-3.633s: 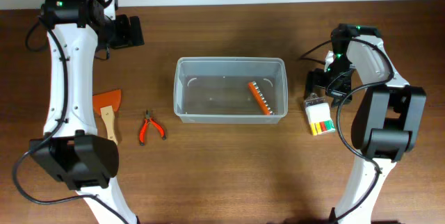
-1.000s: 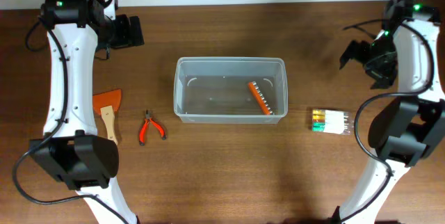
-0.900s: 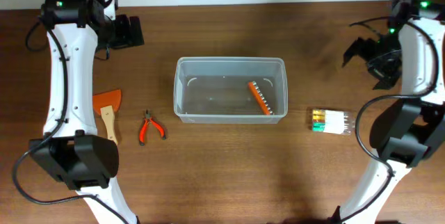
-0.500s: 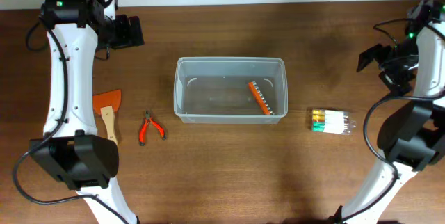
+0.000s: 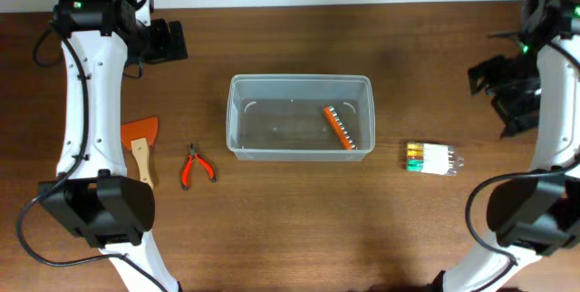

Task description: Pack container

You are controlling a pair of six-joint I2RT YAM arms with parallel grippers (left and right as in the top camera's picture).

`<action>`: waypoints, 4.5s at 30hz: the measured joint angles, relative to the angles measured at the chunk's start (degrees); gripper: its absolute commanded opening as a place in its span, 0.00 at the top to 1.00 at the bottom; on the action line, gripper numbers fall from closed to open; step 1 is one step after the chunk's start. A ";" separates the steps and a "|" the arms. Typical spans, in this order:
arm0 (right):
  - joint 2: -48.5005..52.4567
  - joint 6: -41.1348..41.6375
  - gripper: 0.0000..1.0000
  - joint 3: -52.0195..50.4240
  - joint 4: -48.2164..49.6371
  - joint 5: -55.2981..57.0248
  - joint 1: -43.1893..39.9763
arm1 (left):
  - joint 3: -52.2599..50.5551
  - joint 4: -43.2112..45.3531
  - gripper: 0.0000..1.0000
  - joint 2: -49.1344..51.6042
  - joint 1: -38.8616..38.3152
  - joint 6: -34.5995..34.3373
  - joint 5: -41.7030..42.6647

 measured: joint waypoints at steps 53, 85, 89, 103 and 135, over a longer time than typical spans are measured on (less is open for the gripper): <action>-4.85 18.99 0.01 -40.96 38.05 -2.25 4.55 | 0.00 0.00 0.01 0.00 0.02 0.00 0.00; -4.92 20.24 0.49 -46.49 43.87 -6.19 4.57 | 0.00 0.00 0.01 0.00 0.02 0.00 0.00; -4.92 20.24 0.46 -46.49 43.85 -6.29 4.57 | 0.00 0.00 0.01 0.00 0.02 0.00 0.00; -4.79 20.11 0.20 -46.51 44.33 -6.64 4.57 | 0.00 0.00 0.01 0.00 0.00 0.00 0.02; -2.36 19.76 0.62 -46.36 42.95 -4.33 4.57 | 0.00 0.00 0.01 0.00 0.00 0.00 0.00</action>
